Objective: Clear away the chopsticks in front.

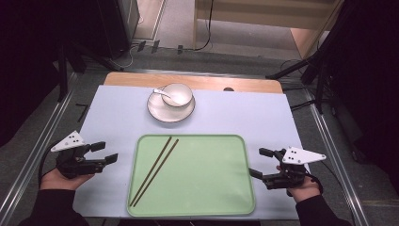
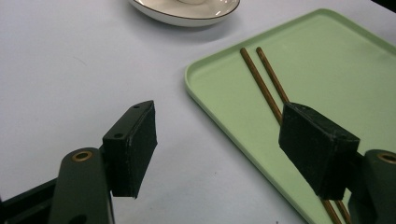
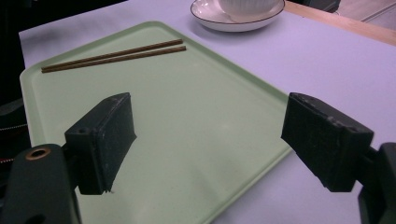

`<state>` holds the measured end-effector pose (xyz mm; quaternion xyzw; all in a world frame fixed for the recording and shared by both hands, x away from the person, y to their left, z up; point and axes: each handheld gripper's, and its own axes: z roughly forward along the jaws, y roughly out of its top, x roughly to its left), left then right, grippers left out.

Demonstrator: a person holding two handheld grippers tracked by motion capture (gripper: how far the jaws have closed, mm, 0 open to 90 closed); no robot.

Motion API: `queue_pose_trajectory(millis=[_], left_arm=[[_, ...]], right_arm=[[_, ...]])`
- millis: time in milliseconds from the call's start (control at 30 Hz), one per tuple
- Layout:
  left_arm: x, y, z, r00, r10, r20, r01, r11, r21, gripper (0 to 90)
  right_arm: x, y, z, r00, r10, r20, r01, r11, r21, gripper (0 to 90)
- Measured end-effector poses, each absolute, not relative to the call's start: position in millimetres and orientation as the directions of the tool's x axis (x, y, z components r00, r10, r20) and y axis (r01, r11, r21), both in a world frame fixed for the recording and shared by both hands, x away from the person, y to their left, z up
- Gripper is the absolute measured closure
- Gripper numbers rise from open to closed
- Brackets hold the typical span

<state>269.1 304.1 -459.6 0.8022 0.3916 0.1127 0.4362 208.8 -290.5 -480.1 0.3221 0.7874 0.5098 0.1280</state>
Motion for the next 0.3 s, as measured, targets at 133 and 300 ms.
queue_pose_trajectory(millis=[133,300], left_arm=[[269.1,304.1,-459.6,0.668,0.727,-0.162,0.531,-0.312,0.788,28.4],[269.3,303.9,-459.8,0.668,0.726,-0.163,0.532,-0.314,0.786,28.3]], right_arm=[[208.8,-290.4,-480.2,-0.761,0.636,0.126,0.376,0.274,0.885,17.4],[209.2,-290.3,-480.5,-0.76,0.638,0.127,0.379,0.276,0.883,17.4]])
